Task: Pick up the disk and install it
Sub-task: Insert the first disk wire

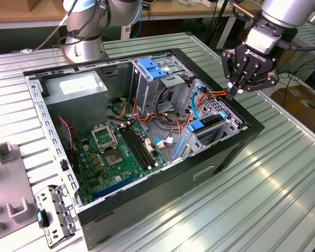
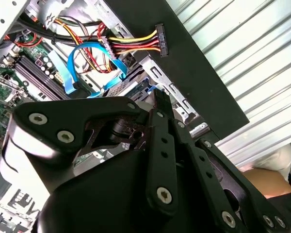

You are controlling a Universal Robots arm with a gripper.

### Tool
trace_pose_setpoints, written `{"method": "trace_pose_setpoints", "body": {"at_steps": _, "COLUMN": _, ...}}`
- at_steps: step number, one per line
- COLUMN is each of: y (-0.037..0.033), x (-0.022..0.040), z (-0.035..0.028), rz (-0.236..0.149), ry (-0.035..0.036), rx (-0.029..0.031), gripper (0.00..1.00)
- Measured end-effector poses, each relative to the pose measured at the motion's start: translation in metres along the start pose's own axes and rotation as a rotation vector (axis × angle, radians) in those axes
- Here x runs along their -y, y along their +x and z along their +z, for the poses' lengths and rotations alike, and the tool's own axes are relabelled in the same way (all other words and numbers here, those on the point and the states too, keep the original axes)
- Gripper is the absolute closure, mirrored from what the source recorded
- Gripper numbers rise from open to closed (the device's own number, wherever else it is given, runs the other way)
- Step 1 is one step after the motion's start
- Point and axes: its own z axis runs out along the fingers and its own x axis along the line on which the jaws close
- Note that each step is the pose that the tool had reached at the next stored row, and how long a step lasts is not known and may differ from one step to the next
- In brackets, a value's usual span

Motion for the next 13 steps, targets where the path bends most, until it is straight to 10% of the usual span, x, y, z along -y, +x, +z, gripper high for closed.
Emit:
{"method": "trace_pose_setpoints", "body": {"at_steps": 5, "y": -0.0001, "x": 0.0004, "z": 0.0, "rz": -0.108, "ry": 0.0001, "rx": -0.0025, "gripper": 0.89}}
{"method": "trace_pose_setpoints", "body": {"at_steps": 13, "y": -0.0076, "x": 0.0155, "z": 0.0005, "rz": -0.124, "ry": -0.0009, "rx": -0.0046, "gripper": 0.89}}
